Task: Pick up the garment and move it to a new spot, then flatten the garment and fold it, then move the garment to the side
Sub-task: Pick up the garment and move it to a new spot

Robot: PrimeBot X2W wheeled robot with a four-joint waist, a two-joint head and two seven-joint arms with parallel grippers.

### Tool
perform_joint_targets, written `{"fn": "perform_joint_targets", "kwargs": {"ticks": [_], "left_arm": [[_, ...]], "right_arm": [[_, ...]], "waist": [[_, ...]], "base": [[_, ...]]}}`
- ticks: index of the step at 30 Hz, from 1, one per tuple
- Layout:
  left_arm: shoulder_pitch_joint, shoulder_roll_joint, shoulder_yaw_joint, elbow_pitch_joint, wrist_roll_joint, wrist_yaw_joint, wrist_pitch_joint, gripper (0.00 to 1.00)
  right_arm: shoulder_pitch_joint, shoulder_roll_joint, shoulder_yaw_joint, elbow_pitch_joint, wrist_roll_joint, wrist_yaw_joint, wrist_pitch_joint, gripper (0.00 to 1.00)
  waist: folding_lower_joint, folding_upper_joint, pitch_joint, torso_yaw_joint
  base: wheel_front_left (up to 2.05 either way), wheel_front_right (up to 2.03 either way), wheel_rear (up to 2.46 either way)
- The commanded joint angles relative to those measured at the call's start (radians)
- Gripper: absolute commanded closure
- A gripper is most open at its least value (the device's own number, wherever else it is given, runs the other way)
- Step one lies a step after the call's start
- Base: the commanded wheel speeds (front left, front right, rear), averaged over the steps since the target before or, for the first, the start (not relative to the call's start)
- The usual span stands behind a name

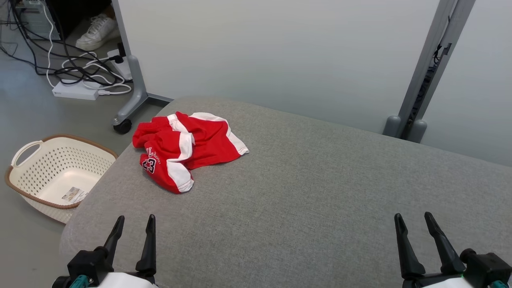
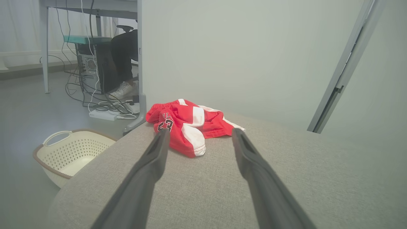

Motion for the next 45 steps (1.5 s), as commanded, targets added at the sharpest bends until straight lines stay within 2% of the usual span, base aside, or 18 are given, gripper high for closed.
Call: {"fn": "perform_joint_targets", "kwargs": {"ticks": [1, 30, 34, 45], "left_arm": [[-0.011, 0.009, 0.002, -0.004, 0.000, 0.005, -0.004, 0.00], [-0.001, 0.034, -0.012, -0.026, -0.014, 0.016, 0.004, 0.00], [-0.026, 0.052, -0.005, -0.046, -0.020, 0.011, 0.011, 0.00], [-0.177, 0.171, 0.007, -0.148, 0.022, 0.001, 0.097, 0.00]], "right_arm": [[-0.016, 0.002, 0.005, 0.007, 0.002, 0.000, -0.005, 0.00], [-0.011, -0.003, 0.025, 0.018, 0.011, 0.000, -0.005, 0.00], [-0.002, -0.001, 0.025, 0.012, 0.010, 0.000, -0.005, 0.00], [-0.006, 0.007, 0.018, -0.002, 0.000, 0.000, -0.005, 0.00]], "waist": [[0.0000, 0.0000, 0.004, 0.007], [0.0000, 0.0000, 0.019, -0.006], [0.0000, 0.0000, 0.026, -0.005], [0.0000, 0.0000, 0.092, -0.011]], "base": [[0.00, 0.00, 0.00], [0.00, 0.00, 0.00], [0.00, 0.00, 0.00], [0.00, 0.00, 0.00]]}}
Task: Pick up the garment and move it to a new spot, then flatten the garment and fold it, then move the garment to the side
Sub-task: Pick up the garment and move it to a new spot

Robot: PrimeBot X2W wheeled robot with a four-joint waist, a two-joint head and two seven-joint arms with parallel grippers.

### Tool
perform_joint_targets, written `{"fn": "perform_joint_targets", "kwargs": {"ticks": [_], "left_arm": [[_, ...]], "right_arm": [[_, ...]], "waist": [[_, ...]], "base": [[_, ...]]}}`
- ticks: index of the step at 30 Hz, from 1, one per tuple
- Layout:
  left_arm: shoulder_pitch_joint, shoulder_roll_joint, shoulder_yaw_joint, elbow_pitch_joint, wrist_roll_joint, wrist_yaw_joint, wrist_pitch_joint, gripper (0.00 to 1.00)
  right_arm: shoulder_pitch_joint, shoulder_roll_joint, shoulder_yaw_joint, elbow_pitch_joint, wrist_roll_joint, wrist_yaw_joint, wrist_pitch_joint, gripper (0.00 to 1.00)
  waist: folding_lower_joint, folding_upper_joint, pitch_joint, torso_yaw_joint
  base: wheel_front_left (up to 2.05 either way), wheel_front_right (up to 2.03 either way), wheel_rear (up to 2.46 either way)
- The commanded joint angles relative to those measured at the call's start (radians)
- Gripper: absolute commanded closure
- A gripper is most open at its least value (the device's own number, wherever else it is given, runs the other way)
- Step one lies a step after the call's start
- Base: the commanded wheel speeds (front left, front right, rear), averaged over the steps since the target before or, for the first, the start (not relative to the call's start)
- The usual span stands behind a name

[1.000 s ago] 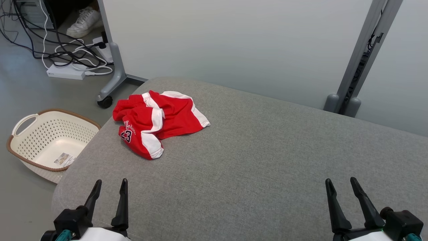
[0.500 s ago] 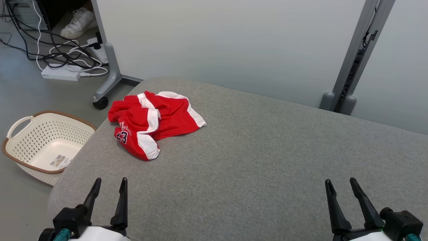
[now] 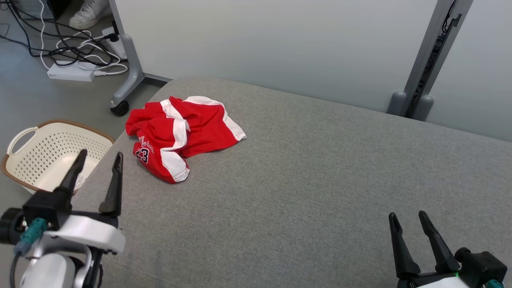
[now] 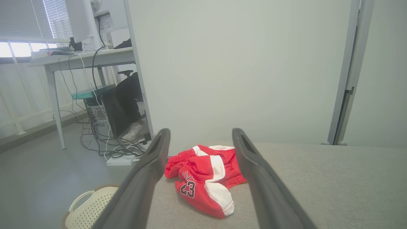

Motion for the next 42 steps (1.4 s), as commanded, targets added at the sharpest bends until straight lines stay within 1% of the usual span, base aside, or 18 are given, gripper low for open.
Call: {"fn": "perform_joint_targets", "kwargs": {"ticks": [1, 6, 10, 12, 13, 14, 19, 20, 22, 23, 24, 26, 28, 31, 34, 37, 39, 42], "left_arm": [[-0.044, 0.026, 0.010, -0.003, 0.004, -0.008, 0.021, 0.00], [-0.164, 0.079, 0.026, 0.044, -0.019, -0.028, 0.082, 0.00], [-0.272, 0.118, 0.040, 0.142, -0.057, -0.053, 0.127, 0.00], [-0.323, 0.127, 0.042, 0.209, -0.082, -0.060, 0.147, 0.00], [-0.323, 0.127, 0.042, 0.209, -0.082, -0.060, 0.147, 0.00], [-0.347, 0.139, 0.036, 0.245, -0.084, -0.064, 0.158, 0.00], [-0.463, 0.154, 0.013, 0.423, -0.118, -0.077, 0.186, 0.00], [-0.486, 0.150, 0.017, 0.461, -0.144, -0.079, 0.195, 0.00], [-0.528, 0.162, 0.007, 0.533, -0.160, -0.083, 0.223, 0.00], [-0.552, 0.158, 0.018, 0.567, -0.195, -0.085, 0.236, 0.00], [-0.575, 0.154, 0.024, 0.598, -0.210, -0.084, 0.242, 0.00], [-0.607, 0.176, 0.025, 0.663, -0.231, -0.085, 0.262, 0.00], [-0.641, 0.182, 0.056, 0.727, -0.278, -0.085, 0.275, 0.00], [-0.672, 0.206, 0.099, 0.807, -0.332, -0.085, 0.269, 0.00], [-0.686, 0.221, 0.114, 0.872, -0.376, -0.085, 0.287, 0.00], [-0.690, 0.242, 0.125, 0.933, -0.416, -0.085, 0.321, 0.00], [-0.689, 0.245, 0.124, 0.987, -0.429, -0.085, 0.364, 0.00], [-0.705, 0.251, 0.125, 1.045, -0.435, -0.069, 0.407, 0.00]], "right_arm": [[-0.002, 0.001, -0.001, -0.002, -0.005, 0.000, -0.005, 0.00], [-0.026, -0.002, 0.003, 0.001, -0.009, 0.000, -0.005, 0.00], [-0.044, -0.003, -0.002, -0.004, -0.016, 0.000, -0.005, 0.00], [-0.060, -0.007, -0.002, -0.009, -0.020, 0.000, -0.005, 0.00], [-0.060, -0.007, -0.002, -0.009, -0.020, 0.000, -0.005, 0.00], [-0.063, -0.007, -0.001, -0.009, -0.020, 0.000, -0.005, 0.00], [-0.090, -0.002, -0.005, -0.013, -0.023, 0.000, -0.005, 0.00], [-0.095, -0.002, -0.004, -0.016, -0.025, 0.000, -0.005, 0.00], [-0.107, -0.004, 0.001, -0.023, -0.029, 0.000, -0.005, 0.00], [-0.117, -0.006, 0.004, -0.028, -0.033, 0.000, -0.005, 0.00], [-0.126, -0.010, 0.002, -0.032, -0.036, 0.000, -0.005, 0.00], [-0.148, -0.016, 0.006, -0.038, -0.043, 0.000, -0.005, 0.00], [-0.169, -0.024, 0.008, -0.048, -0.049, 0.000, -0.005, 0.00], [-0.196, -0.031, 0.016, -0.061, -0.059, 0.000, -0.005, 0.00], [-0.214, -0.026, 0.013, -0.066, -0.059, 0.000, -0.005, 0.00], [-0.219, -0.023, 0.018, -0.066, -0.060, 0.000, -0.005, 0.00], [-0.223, -0.021, 0.018, -0.065, -0.058, 0.000, -0.005, 0.00], [-0.224, -0.021, 0.016, -0.065, -0.056, 0.000, -0.005, 0.00]], "waist": [[0.0000, 0.0000, 0.017, -0.005], [0.0000, 0.0000, 0.052, -0.029], [0.0000, 0.0000, 0.085, -0.065], [0.0000, 0.0000, 0.107, -0.085], [0.0000, 0.0000, 0.107, -0.085], [0.0000, 0.0000, 0.115, -0.095], [0.0000, 0.0000, 0.148, -0.141], [0.0000, 0.0000, 0.157, -0.149], [0.0000, 0.0000, 0.181, -0.167], [0.0000, 0.0000, 0.198, -0.178], [0.0000, 0.0000, 0.212, -0.188], [0.0000, 0.0000, 0.244, -0.211], [0.0000, 0.0000, 0.278, -0.236], [0.0000, 0.0000, 0.319, -0.279], [0.0000, 0.0000, 0.351, -0.312], [0.0000, 0.0000, 0.368, -0.334], [0.0000, 0.0000, 0.373, -0.344], [0.0000, 0.0000, 0.374, -0.351]], "base": [[0.00, 0.00, 0.00], [0.00, 0.00, 0.00], [0.00, 0.00, 0.00], [0.00, 0.00, 0.00], [0.00, 0.00, 0.00], [0.00, 0.00, 0.00], [0.00, 0.00, 0.00], [0.00, 0.00, 0.00], [0.00, 0.00, 0.00], [0.00, 0.00, 0.00], [0.00, 0.00, 0.00], [0.00, 0.00, 0.00], [0.00, 0.00, 0.00], [0.00, 0.00, 0.00], [0.00, 0.00, 0.00], [0.00, 0.00, 0.00], [0.00, 0.00, 0.00], [0.00, 0.00, 0.00]]}}
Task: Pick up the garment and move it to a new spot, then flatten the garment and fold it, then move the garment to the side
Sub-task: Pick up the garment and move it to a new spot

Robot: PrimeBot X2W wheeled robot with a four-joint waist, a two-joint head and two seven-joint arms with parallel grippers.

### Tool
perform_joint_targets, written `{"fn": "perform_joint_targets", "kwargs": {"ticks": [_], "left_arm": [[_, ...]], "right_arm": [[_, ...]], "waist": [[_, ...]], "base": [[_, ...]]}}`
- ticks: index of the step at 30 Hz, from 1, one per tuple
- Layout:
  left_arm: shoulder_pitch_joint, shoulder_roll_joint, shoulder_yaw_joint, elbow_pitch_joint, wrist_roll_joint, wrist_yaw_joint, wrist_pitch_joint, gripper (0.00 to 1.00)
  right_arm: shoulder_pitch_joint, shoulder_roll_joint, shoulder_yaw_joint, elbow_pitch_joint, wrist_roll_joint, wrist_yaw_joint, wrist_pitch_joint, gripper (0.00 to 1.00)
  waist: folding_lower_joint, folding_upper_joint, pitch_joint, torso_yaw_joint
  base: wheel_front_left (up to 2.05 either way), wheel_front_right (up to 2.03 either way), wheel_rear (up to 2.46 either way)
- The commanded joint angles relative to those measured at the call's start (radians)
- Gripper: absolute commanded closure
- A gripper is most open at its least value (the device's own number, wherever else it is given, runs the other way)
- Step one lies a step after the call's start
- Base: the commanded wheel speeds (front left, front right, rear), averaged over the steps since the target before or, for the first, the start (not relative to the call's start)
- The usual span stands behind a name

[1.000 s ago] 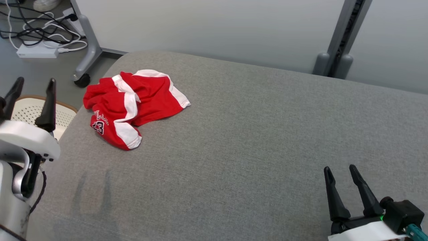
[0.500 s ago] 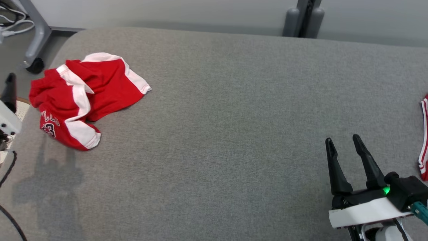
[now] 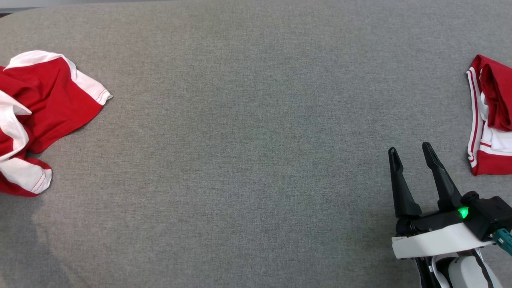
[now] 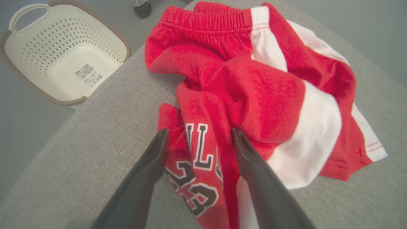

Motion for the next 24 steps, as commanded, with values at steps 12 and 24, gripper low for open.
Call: {"fn": "perform_joint_targets", "kwargs": {"ticks": [12, 24], "left_arm": [[-0.026, 0.004, -0.024, 0.040, -0.021, -0.011, 0.015, 1.00], [0.063, -0.020, -0.141, -0.112, -0.057, -0.012, 0.016, 1.00]], "right_arm": [[-0.008, 0.001, 0.002, 0.011, 0.004, 0.000, -0.005, 0.00], [0.070, -0.002, -0.006, 0.038, 0.020, 0.000, -0.005, 0.00]], "waist": [[0.0000, 0.0000, -0.025, -0.011], [0.0000, 0.0000, -0.209, -0.034]], "base": [[0.00, 0.00, 0.00], [0.00, 0.00, 0.00]]}}
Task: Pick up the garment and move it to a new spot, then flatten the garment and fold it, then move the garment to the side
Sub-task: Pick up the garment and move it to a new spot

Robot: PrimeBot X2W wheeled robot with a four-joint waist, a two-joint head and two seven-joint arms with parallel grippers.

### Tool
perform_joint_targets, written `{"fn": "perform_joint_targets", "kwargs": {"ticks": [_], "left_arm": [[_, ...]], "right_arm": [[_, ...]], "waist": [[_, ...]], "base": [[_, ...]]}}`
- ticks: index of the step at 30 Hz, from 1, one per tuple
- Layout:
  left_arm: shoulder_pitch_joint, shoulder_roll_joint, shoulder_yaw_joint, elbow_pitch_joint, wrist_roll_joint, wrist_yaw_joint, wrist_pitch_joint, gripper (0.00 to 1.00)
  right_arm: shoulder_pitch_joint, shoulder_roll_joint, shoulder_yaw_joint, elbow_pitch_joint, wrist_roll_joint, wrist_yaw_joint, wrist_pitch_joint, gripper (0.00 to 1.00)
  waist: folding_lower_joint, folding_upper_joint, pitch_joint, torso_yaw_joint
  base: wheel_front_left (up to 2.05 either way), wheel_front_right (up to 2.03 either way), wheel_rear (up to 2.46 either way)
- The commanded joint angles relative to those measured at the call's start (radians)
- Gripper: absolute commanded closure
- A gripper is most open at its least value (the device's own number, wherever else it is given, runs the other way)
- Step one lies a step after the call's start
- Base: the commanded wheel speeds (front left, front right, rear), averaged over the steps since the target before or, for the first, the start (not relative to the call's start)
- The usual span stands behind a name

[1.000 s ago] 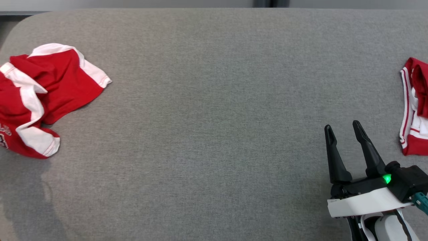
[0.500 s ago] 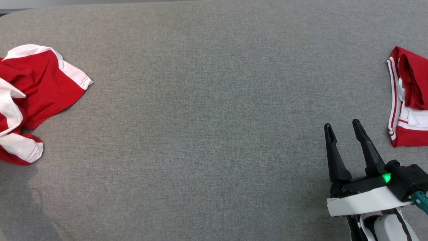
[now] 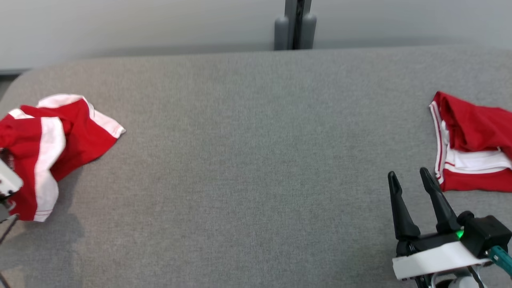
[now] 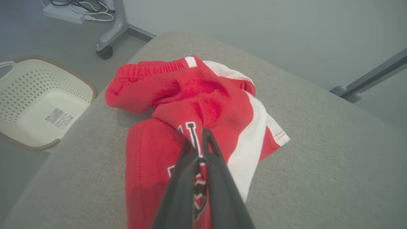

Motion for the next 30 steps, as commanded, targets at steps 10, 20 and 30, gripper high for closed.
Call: {"fn": "perform_joint_targets", "kwargs": {"ticks": [10, 20, 30], "left_arm": [[0.126, -0.044, -0.178, -0.246, -0.095, -0.001, -0.002, 1.00], [0.202, -0.130, -0.306, -0.430, -0.152, -0.002, -0.063, 1.00], [0.211, -0.268, -0.358, -0.421, -0.136, 0.009, -0.136, 1.00]], "right_arm": [[0.100, -0.025, -0.017, 0.014, 0.025, 0.000, -0.005, 0.00], [0.129, -0.052, -0.025, 0.008, 0.035, 0.000, -0.005, 0.00], [0.113, -0.060, -0.026, 0.007, 0.035, 0.000, -0.005, 0.00]], "waist": [[0.0000, 0.0000, -0.220, -0.040], [0.0000, 0.0000, -0.278, -0.101], [0.0000, 0.0000, -0.259, -0.174]], "base": [[0.00, 0.00, 0.00], [0.00, 0.00, 0.00], [0.00, 0.00, 0.00]]}}
